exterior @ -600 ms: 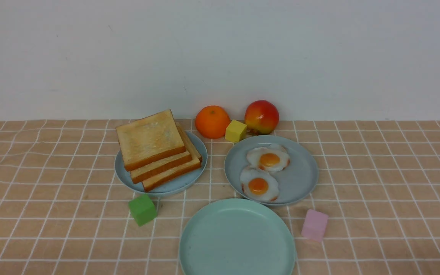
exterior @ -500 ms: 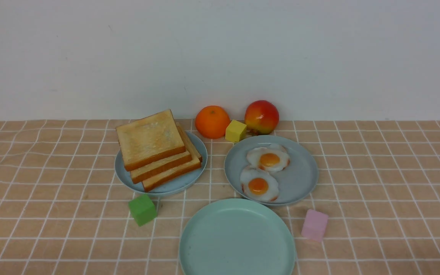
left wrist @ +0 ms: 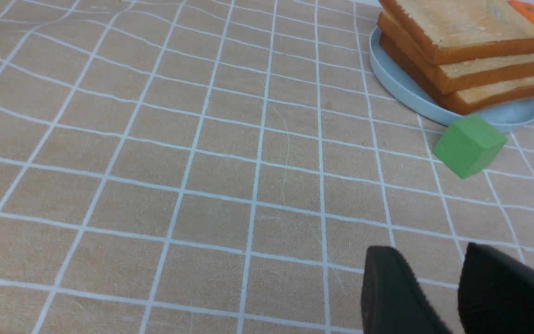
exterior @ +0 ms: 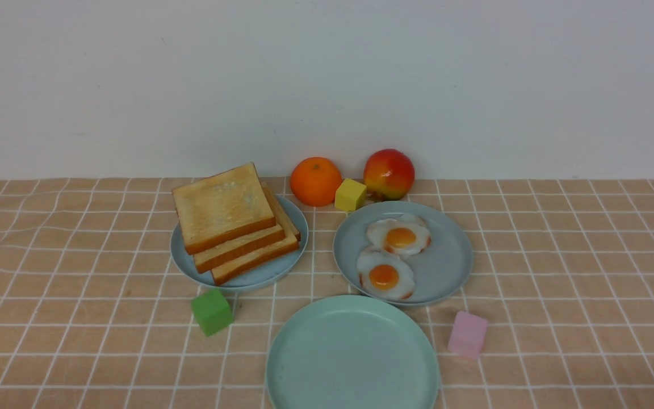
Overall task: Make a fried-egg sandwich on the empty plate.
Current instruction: Use the left arm to grab a slice of bread, then use the left arm to put a slice of bread into the empty plate in the middle, then use the right arm to grab a fried egg
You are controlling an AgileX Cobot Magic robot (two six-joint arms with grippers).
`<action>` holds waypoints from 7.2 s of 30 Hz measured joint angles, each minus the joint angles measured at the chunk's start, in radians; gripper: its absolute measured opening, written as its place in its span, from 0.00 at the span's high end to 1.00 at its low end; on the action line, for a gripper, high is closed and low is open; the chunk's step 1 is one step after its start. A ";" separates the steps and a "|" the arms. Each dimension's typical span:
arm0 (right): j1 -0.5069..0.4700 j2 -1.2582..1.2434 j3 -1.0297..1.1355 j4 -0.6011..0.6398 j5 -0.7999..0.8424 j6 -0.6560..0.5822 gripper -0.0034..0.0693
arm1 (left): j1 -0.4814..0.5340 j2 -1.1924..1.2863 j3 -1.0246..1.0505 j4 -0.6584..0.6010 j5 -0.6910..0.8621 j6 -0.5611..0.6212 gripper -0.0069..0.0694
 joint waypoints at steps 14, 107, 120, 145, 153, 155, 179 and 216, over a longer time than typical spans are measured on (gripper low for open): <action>0.000 0.000 0.000 0.000 0.000 0.000 0.62 | 0.000 0.000 0.000 -0.500 -0.428 -0.280 0.60; 0.272 0.740 -0.927 0.488 0.630 -0.524 0.93 | -0.231 2.062 -1.591 -0.045 0.216 0.976 0.50; 0.272 0.740 -0.927 0.483 0.632 -0.532 0.92 | -0.289 1.944 -1.586 0.029 0.329 0.877 0.92; 0.272 0.740 -0.927 0.480 0.640 -0.550 0.91 | -0.843 1.860 -1.338 0.061 0.371 0.444 0.92; 0.272 0.740 -0.927 0.480 0.643 -0.550 0.89 | -0.843 1.889 -1.338 0.129 0.341 0.443 0.77; 0.272 0.740 -0.927 0.480 0.643 -0.550 0.88 | -0.843 1.889 -1.338 0.139 0.337 0.441 0.70; 0.272 0.977 -0.927 0.456 0.525 -0.445 0.54 | -0.795 1.266 -1.274 0.171 0.398 0.059 0.93; 0.201 1.910 -1.487 0.574 0.470 -0.340 0.46 | -0.793 0.811 -0.707 0.570 0.018 -0.596 0.93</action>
